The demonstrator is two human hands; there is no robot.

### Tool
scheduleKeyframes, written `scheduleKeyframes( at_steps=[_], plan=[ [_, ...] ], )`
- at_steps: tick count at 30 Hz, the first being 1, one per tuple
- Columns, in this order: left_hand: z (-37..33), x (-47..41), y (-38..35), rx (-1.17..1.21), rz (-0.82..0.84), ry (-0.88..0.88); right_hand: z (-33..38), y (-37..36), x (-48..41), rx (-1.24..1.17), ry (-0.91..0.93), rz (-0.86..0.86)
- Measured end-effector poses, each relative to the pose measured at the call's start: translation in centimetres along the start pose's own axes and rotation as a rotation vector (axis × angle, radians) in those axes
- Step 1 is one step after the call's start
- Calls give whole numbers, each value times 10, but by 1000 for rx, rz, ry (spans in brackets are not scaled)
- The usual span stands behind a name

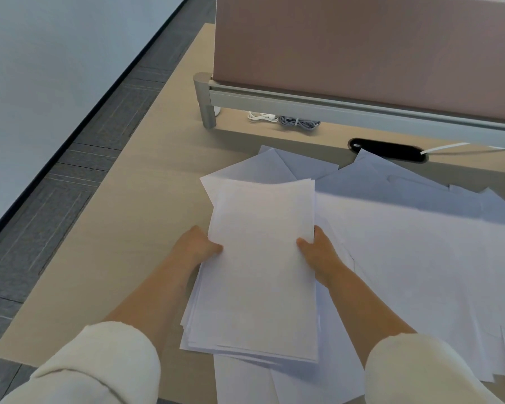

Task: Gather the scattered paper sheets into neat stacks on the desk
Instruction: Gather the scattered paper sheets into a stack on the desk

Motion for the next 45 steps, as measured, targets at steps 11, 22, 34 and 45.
scheduleKeyframes(
  at_steps=[11,22,34,45],
  plan=[
    [-39,-13,30,830,-111,34,9,34,-14,89,70,-177],
    [-51,-23,18,825,29,127,-3,37,-15,19,33,-198],
    [-74,16,54,570,-491,-190,-8,48,-12,-95,74,-135],
    [-152,101,87,618,-391,-676,-8,56,-7,-106,69,-30]
  ],
)
Point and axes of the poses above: each hand's wrist, its own x-axis away from the middle knuckle, its own y-axis out of the back of the hand, z = x × y, the point moved 5 cm from there along -x, towards the middle knuckle, and after that the axes turned 12 degrees about -x, right-handed, at the moved point
